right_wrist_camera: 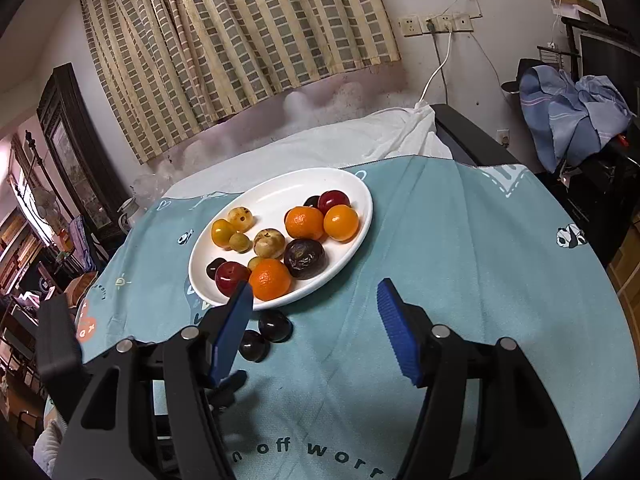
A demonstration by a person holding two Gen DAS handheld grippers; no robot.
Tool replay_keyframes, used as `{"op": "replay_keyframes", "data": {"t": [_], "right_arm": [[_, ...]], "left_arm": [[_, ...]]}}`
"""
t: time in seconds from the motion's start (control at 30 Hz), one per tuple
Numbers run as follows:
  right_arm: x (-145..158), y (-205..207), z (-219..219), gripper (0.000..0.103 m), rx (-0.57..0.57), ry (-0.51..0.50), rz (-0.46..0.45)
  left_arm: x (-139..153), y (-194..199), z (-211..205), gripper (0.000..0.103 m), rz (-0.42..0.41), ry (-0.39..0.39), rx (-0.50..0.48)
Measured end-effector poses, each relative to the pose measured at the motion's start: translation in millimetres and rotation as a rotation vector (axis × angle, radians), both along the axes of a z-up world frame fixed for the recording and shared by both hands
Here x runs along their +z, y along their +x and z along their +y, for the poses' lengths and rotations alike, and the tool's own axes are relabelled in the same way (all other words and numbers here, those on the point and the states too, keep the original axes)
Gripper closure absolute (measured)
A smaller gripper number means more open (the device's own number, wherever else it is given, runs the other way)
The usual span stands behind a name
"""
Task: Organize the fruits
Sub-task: 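Move both open tools back toward the two dark plums, then grasp a dark plum with the left tool while the right tool grasps another dark plum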
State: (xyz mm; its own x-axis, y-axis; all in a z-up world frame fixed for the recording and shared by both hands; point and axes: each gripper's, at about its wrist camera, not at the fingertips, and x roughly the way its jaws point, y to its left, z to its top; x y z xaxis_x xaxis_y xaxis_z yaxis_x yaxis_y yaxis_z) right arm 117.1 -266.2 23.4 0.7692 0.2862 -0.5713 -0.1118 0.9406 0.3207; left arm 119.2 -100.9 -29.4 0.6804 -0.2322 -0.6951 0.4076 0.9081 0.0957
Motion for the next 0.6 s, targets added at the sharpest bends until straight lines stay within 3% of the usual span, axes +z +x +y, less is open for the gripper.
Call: {"op": "replay_keyframes", "data": {"t": [0.2,0.33,0.57,0.6], "right_arm": [[0.4,0.2,-2.7,0.038,-0.010,0.011,0.015],[0.3,1.8,-5.6,0.038,-0.017,0.021,0.022],[-2.2,3.4,-5.3,0.038,-0.013,0.022,0.036],[-2.4,3.7,-4.8,0.038,-0.011,0.019,0.036]], "left_arm": [[-3.1,21.0,-8.7,0.041,0.056,-0.039,-0.011],[-9.2,31.1,-12.1,0.056,0.098,-0.055,-0.021],[-16.3,39.3,-11.0,0.057,0.130,-0.063,-0.015],[-16.9,39.9,-9.9,0.061,0.134,-0.065,-0.010]]}}
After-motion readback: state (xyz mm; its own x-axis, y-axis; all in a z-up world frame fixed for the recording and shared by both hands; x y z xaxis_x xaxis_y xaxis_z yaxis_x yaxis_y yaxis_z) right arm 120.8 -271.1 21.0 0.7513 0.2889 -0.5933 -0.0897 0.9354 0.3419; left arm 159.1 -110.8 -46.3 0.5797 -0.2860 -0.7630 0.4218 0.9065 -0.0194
